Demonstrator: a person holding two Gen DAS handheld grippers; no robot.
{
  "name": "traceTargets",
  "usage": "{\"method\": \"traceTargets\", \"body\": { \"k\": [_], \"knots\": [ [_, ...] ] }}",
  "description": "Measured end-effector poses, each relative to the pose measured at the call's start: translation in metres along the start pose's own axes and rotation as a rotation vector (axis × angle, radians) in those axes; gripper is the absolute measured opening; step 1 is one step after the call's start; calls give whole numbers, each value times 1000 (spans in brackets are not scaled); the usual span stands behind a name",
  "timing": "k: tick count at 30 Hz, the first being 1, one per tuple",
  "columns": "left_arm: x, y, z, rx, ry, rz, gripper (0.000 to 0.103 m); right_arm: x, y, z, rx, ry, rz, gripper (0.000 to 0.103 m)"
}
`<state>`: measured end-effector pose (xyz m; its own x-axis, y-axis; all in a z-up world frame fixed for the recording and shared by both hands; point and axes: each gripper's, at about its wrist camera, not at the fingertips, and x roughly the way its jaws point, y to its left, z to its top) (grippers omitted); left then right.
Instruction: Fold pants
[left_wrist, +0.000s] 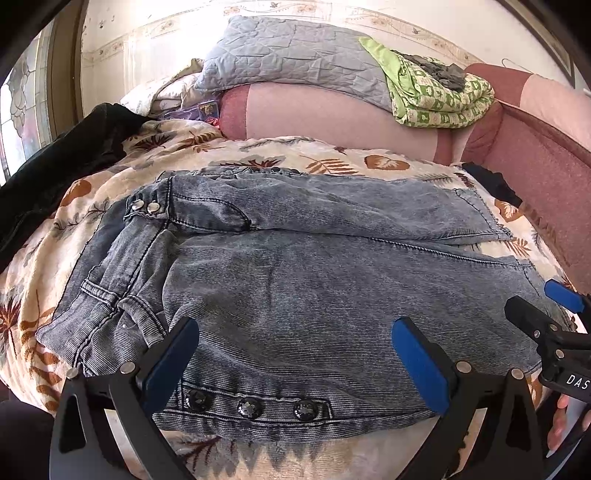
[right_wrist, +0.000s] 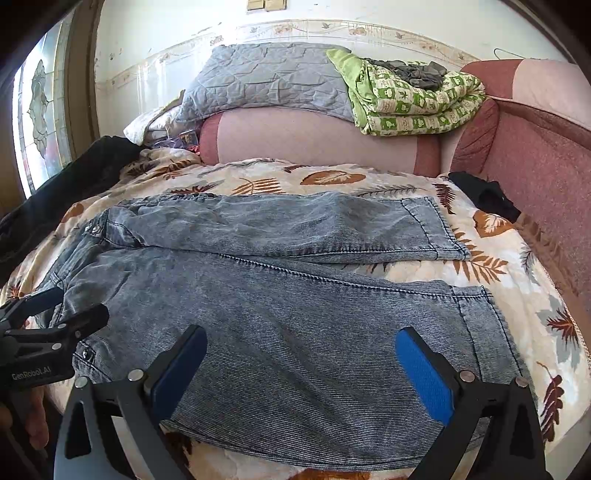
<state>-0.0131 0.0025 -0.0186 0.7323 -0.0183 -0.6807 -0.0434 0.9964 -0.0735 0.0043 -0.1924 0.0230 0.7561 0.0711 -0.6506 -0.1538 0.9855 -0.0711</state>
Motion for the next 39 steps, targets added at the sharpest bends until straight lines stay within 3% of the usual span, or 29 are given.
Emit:
{"method": "traceTargets", "body": {
  "k": [35,37,39],
  "knots": [
    [-5,2,1,-2,-1,19,103,-3,-3,0,10,-5,-4,103],
    [-10,8,5,-14,5,11,103,-2,-12,2,44,20,6,103],
    [-17,20,10,-47,5,2,103,-3,-39,7,160,84,69,103]
  ]
}}
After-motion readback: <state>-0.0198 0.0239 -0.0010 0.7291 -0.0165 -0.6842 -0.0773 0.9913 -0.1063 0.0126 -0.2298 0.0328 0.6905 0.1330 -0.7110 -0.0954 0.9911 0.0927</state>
